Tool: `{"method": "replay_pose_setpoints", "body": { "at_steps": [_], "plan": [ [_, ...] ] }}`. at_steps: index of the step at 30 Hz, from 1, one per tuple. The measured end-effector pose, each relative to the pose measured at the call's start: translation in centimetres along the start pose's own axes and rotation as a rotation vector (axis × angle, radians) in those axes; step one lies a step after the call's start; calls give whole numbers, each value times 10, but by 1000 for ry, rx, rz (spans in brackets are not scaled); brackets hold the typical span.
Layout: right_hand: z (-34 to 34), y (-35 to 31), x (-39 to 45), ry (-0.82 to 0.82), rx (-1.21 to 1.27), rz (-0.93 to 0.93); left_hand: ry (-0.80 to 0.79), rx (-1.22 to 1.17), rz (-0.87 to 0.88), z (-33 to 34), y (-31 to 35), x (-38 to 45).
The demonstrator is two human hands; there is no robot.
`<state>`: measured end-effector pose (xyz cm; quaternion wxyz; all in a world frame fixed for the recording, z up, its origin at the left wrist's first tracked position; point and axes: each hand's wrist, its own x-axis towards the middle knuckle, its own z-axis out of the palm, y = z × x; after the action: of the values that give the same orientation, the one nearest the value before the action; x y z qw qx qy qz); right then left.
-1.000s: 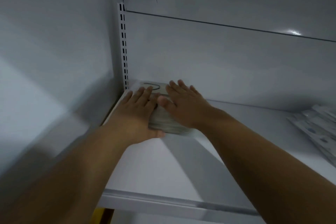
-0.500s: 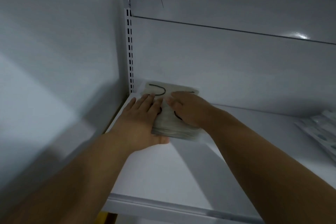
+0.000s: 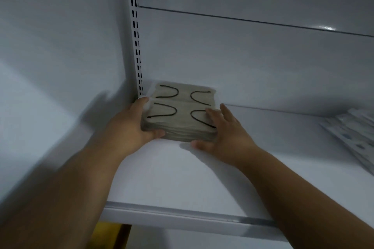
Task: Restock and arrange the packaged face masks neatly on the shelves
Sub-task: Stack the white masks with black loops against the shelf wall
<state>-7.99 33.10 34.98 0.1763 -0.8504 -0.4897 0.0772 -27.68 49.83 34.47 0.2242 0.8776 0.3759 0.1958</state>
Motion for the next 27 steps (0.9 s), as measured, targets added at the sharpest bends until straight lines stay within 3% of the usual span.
{"method": "replay_pose_setpoints", "body": {
  "at_steps": [5,13,21,24,27],
  "plan": [
    [5,-1,-4,72,13,25,-15,-36,-20,1,-1,0],
    [1,-8,-10,138,250,110,8,-39,-19,1,3,-1],
    [-2,-18,-7,140,967,360,-39,-93,-49,1,2,-5],
    [-2,-17,0,167,1128,425,-71,-297,-74,-1,1,-4],
    [1,-19,0,162,1075,419,-30,-655,-164,-2,2,0]
  ]
}}
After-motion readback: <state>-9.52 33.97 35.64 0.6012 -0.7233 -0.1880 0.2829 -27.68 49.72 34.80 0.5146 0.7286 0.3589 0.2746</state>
